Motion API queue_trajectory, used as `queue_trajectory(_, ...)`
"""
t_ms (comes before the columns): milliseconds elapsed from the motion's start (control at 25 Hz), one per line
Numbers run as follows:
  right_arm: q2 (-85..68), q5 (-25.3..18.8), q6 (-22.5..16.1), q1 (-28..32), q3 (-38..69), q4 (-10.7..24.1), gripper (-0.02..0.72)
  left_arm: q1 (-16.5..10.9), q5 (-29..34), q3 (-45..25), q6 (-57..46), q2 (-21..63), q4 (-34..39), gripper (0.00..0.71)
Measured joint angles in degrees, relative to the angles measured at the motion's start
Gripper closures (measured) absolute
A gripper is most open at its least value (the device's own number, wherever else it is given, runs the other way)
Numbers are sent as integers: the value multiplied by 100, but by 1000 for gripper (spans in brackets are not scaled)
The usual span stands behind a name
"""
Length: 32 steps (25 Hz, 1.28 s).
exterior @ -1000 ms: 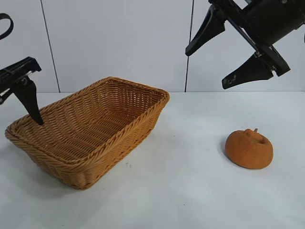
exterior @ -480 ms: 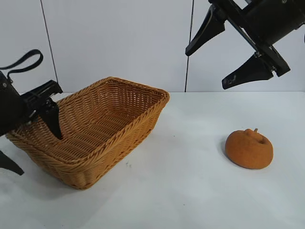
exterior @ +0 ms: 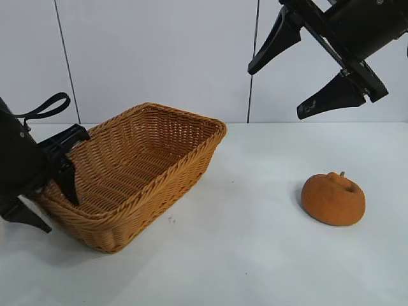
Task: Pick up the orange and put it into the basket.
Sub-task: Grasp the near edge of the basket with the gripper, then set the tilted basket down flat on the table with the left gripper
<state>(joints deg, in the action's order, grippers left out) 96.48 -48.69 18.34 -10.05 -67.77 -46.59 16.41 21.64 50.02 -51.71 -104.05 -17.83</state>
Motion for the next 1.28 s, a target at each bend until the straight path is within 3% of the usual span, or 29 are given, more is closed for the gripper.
queue_trajectory(80,0,0,0,0,0,0,93,-7,65,64,-61,0,-78,626)
queue_trajectory(360,0,-15,0,0,-10,0,93,-104,1356,1156,518,-24,-128,626)
queue_trajectory(600,0,-21,0,0,-18,0,93,-586,1986,2193,1821,-80,-453,626)
queue_trajectory(720,0,-25,0,0,-18,0,93,-693,2489,2604,2480,-266,-457,626)
queue_trajectory(1040,0,-28,0,0,-18,0,93,-584,3218,3429,3614,-871,-445,626)
queue_trajectory(1280,0,-59,0,0,-18,0,93,-513,3576,3559,4428,-1313,-404,626)
